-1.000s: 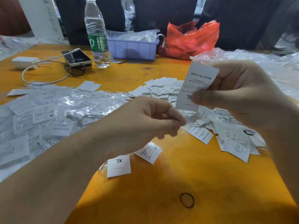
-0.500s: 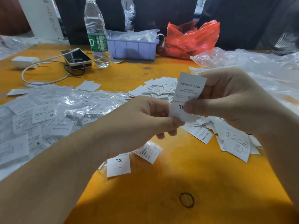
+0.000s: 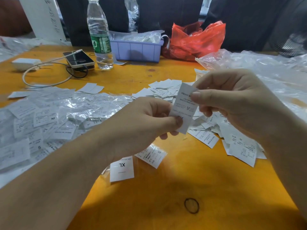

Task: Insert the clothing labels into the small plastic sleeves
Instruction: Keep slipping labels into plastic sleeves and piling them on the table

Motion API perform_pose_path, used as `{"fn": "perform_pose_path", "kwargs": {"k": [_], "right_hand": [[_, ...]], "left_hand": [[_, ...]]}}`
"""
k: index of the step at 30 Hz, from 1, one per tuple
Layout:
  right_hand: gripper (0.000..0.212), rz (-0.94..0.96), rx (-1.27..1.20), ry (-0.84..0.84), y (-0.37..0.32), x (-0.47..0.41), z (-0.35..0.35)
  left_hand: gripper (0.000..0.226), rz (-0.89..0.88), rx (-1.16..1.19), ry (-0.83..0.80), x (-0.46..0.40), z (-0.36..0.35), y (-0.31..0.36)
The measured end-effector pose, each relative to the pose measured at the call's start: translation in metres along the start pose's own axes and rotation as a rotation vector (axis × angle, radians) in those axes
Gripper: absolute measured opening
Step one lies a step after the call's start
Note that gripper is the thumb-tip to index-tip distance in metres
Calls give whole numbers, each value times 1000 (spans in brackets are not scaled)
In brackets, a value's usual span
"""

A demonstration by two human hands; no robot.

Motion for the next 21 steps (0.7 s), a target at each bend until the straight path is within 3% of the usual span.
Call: {"fn": "perform_pose_path", "kwargs": {"k": [6, 12, 21], "right_hand": [[20, -55, 93, -108, 3, 1, -13], [13, 36, 81, 52, -5, 2, -2], [18, 35, 109, 6, -3, 3, -14]], "left_hand": [[18, -1, 59, 93, 0, 8, 3], [22, -6, 94, 106, 1, 6, 6], [31, 46, 75, 153, 2, 11, 3]]}}
Point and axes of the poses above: each hand's wrist, its own x-axis away from the middle knuckle, its own z-axis out of the back of the hand, y = z × x, the point moved 7 cm from there along -x, towards the middle knuckle, and after that the axes turned 5 degrees about -z, right-handed, at the moved point
